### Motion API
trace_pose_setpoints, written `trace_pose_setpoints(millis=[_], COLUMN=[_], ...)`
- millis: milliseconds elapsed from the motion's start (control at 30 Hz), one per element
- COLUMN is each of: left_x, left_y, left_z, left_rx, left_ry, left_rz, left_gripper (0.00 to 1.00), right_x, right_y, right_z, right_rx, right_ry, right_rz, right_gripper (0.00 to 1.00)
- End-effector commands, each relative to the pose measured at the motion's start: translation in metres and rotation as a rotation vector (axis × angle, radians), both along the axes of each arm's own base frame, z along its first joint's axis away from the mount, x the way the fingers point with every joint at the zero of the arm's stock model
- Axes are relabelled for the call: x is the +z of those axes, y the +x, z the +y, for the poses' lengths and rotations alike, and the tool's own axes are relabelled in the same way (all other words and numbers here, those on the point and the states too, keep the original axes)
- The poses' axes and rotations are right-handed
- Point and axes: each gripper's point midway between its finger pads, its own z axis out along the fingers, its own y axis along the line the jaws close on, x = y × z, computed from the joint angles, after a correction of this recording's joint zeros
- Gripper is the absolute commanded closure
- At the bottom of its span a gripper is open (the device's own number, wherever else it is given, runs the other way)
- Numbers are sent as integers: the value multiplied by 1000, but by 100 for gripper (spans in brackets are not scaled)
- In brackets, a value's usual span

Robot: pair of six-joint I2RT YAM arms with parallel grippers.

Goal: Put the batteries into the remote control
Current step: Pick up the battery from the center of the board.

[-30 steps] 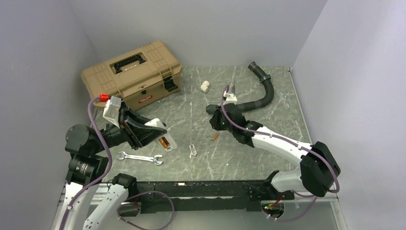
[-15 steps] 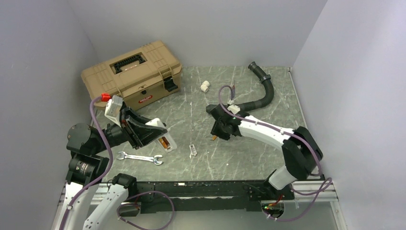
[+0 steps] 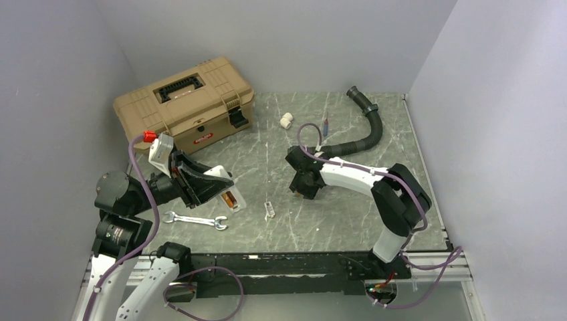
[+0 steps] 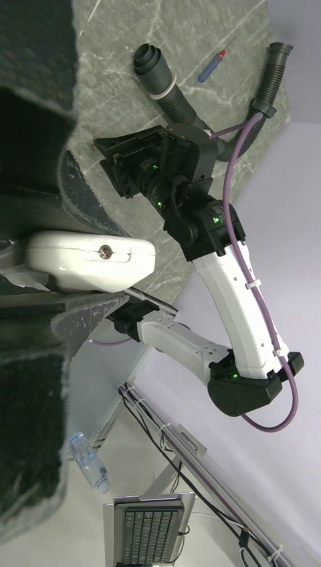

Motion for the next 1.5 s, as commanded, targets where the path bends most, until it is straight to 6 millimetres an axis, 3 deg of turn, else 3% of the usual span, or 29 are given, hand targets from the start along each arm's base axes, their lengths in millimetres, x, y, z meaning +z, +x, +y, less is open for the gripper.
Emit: trace_pose_setpoints(millis=[0,700,1067,1200,1267,1333,1467], left_x=[18,17,16,15,15,14,12], left_y=[-6,-5,-4,-3,-3,0,7], left_z=[4,5,5,5,5,6,5], left_rx=[21,31,34,35,37,49,64], left_ry=[-9,0,2,3,3,2,1], left_rz=[-81,-81,-78,-75,-72,-65,-36], left_gripper=[98,98,98,97,97,98,98], right_x=[5,-12,-18,-20,-18,-12,18], right_y=[12,22,25,23,23,26,35], right_z=[5,-19,-21,-24,-27,-28,-24], right_rx=[-39,-58,-43,-17,-1,32,142], right_ry=[-5,-145,-158,-178,-188,-189,-127], right_rz=[-16,-7,7,14,6,-23,-168], right_gripper=[56,68,82,93,100,100,100])
